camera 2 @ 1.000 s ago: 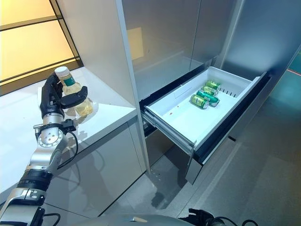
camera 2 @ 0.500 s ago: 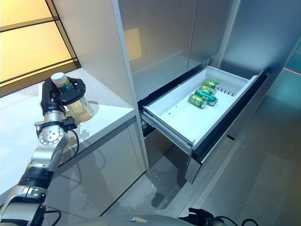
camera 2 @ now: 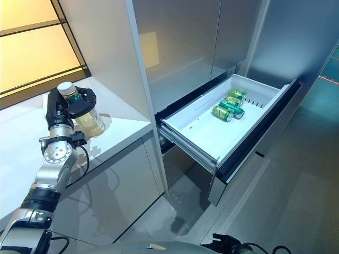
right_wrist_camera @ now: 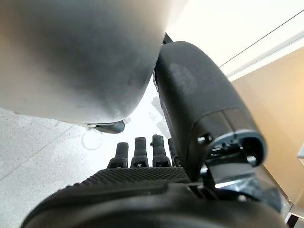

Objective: Put drinks into fridge and close the fridge

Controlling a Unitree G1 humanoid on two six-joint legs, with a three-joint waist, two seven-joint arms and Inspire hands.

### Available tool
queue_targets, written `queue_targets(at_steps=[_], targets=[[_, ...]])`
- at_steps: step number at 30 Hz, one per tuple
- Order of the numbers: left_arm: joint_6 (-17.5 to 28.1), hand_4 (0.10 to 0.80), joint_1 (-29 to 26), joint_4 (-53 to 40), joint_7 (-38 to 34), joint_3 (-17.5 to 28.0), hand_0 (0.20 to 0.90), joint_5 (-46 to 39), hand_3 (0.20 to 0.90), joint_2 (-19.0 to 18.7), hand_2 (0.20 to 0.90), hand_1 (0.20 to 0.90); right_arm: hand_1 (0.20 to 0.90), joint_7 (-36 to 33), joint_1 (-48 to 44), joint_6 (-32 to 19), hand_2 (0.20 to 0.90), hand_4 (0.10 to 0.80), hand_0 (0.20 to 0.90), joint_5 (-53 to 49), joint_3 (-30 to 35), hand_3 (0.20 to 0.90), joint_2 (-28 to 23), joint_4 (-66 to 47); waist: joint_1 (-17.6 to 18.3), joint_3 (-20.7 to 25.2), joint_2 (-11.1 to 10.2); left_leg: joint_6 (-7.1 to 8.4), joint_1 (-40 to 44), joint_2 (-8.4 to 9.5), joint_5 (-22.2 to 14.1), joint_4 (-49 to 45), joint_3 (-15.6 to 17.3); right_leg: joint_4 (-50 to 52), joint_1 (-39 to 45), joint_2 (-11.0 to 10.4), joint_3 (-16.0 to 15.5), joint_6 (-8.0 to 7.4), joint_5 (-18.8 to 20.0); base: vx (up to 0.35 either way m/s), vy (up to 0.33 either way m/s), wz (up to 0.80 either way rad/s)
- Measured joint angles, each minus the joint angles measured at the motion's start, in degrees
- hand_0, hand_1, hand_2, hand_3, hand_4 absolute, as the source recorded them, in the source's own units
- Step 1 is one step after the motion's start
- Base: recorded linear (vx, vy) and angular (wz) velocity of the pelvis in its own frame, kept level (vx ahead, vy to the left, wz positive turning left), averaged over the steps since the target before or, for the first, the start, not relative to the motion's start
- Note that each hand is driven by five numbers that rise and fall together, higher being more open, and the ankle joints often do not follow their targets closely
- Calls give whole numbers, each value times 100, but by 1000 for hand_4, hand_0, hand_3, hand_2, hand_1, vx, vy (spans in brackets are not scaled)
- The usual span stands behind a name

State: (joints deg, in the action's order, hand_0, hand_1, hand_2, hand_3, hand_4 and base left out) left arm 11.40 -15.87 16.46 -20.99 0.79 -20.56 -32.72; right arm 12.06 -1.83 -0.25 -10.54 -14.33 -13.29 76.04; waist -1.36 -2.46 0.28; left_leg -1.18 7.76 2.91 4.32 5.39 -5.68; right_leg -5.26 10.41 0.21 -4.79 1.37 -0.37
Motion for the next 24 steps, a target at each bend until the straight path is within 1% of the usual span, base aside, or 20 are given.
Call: queue_targets(at_steps=[2, 17, 24], targets=[[-2, 800, 6, 0, -14, 0, 900, 0, 900, 55, 900, 900, 900, 0, 0, 0, 900, 800, 900, 2, 0, 900, -2, 0, -3, -1, 2, 0, 0, 0, 0, 0, 1, 0, 0, 0, 1, 0, 0, 0, 0, 0], [-2, 800, 21, 1, -11, -12, 900, -2, 900, 68, 900, 900, 900, -1, 0, -2, 900, 800, 900, 7, 0, 900, -3, 1, -5, -2, 4, 0, 0, -1, 0, 0, 0, 0, 0, 0, 0, 0, 0, 0, 0, 0], [-3, 800, 22, 1, -23, -12, 900, -5, 900, 161, 900, 900, 900, -1, 2, -10, 900, 800, 900, 10, 0, 900, -8, 2, -7, 3, 12, 0, 1, -1, 1, 0, 0, 0, 2, 0, -1, 0, 0, 0, 0, 0]])
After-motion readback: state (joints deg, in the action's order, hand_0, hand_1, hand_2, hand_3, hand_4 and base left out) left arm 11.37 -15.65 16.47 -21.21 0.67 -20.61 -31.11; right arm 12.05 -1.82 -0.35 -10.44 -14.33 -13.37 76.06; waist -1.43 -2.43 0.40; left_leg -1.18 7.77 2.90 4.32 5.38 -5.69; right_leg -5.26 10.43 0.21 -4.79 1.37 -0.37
